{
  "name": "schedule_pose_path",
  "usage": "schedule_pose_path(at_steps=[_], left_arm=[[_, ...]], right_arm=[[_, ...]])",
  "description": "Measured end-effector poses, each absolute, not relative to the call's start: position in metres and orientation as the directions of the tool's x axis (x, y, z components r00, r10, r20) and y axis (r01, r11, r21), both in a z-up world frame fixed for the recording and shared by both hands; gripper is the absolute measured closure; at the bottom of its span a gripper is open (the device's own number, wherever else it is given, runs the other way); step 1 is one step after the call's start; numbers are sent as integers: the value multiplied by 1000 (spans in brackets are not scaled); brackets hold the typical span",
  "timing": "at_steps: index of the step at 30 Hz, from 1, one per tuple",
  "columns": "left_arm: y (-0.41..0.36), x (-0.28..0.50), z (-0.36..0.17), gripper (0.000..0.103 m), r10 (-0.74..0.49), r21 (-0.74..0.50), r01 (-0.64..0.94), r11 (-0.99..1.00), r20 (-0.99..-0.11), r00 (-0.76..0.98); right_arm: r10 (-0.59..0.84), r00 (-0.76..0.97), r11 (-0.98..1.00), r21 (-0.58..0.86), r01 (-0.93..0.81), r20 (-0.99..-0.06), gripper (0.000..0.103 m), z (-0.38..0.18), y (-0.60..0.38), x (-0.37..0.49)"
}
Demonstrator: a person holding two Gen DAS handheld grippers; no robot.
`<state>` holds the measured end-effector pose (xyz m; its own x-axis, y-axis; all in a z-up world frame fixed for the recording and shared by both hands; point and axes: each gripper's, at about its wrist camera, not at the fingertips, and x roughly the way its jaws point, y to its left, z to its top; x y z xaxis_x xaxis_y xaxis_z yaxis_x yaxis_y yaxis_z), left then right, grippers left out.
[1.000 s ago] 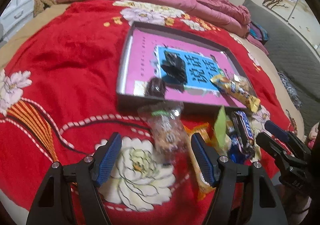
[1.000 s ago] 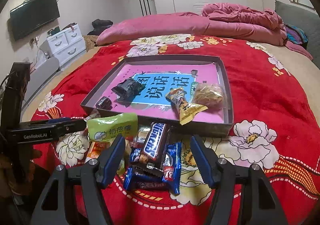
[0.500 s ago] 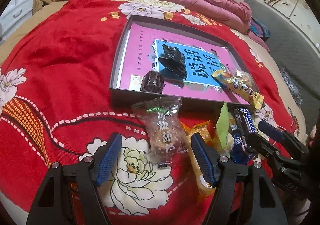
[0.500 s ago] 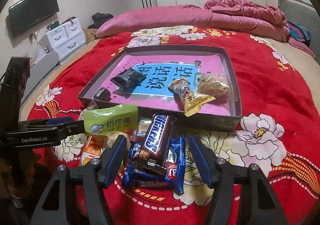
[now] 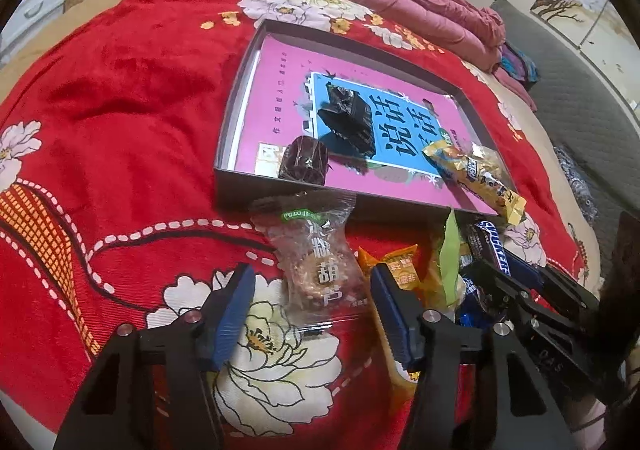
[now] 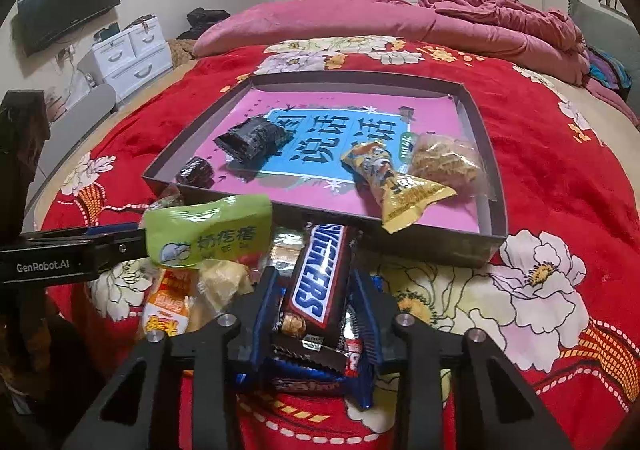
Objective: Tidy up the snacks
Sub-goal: 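Grasp the clear cookie bag with the left tool while the right tool grasps the Snickers bar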
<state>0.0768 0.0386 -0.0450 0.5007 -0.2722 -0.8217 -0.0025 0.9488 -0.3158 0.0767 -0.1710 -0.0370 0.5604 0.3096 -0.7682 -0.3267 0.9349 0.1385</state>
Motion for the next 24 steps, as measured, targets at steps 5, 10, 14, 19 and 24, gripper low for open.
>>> schedule_pose_path(at_steps=[5, 10, 14, 19, 24], left_arm=[[39, 82, -49, 43, -284, -338, -23, 941, -826, 487], [38, 85, -51, 43, -284, -341, -32, 940, -828, 483], [38, 86, -52, 44, -283, -340, -33, 940, -829, 482], [37, 87, -53, 55, -284, -337, -28, 941, -831, 479], [36, 89, -53, 58, -278, -329, -23, 944, -833, 479]], right_arm=[[314, 555, 940, 170, -297, -770, 68, -39, -181, 82], [323, 547, 937, 179, -300, -772, 68, -42, -180, 86], [326, 544, 935, 180, -304, -773, 68, -43, -179, 88], [329, 541, 933, 178, -313, -774, 71, -43, -178, 90], [332, 543, 930, 172, -324, -771, 74, -40, -179, 87]])
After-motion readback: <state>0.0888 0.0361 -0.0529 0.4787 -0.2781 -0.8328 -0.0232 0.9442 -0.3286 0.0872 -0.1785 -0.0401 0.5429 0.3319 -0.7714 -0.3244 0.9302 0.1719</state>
